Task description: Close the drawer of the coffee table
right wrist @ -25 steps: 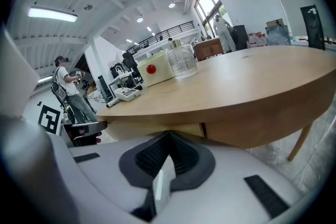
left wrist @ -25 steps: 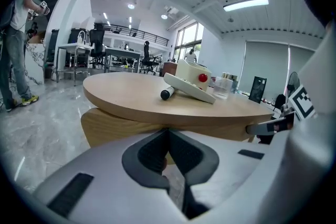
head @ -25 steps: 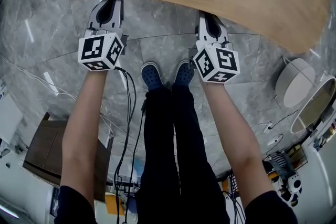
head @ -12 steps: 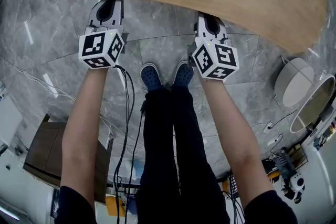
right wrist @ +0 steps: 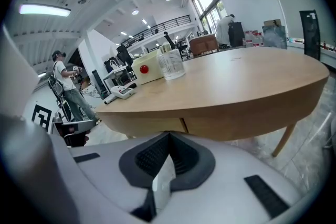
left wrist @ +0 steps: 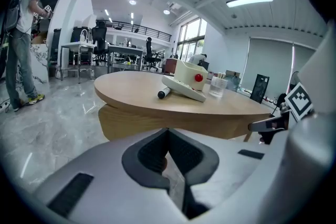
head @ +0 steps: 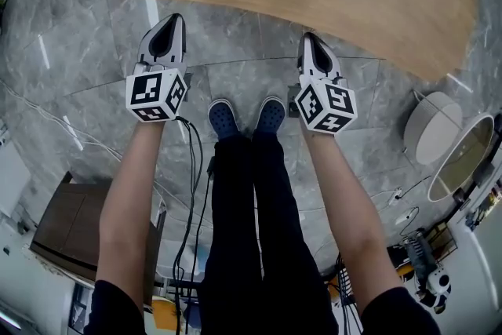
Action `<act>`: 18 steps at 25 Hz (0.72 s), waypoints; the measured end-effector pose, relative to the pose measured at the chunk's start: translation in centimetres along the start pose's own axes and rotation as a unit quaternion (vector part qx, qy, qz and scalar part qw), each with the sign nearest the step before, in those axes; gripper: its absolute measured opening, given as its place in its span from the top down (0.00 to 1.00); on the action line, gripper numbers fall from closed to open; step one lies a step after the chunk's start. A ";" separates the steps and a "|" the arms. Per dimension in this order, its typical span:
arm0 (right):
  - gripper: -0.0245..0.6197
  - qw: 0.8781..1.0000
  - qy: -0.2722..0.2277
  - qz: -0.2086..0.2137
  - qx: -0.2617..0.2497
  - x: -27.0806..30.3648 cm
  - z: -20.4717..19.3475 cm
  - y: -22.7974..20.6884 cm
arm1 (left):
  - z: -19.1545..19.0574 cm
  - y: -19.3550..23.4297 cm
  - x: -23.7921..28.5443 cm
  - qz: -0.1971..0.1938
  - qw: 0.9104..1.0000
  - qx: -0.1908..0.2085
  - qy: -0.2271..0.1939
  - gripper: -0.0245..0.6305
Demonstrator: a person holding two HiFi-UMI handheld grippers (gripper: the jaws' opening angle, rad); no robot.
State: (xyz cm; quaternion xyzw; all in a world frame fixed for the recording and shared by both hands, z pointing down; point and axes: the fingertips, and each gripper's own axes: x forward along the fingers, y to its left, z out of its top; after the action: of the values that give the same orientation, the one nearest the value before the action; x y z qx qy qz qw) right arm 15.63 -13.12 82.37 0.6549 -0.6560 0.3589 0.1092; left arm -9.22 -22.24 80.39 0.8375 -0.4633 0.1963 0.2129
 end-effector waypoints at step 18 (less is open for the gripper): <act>0.92 0.999 0.016 0.025 -0.014 -15.6 7.0 7.1 | 11.2 -5.3 -15.8 -0.017 0.999 0.025 -0.011 0.93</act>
State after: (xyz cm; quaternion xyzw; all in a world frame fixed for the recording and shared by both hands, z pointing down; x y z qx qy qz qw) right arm 13.09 -6.05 65.40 0.6313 -0.6750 0.3625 0.1197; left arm -10.99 -14.80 61.84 0.8523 -0.4466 0.1952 0.1901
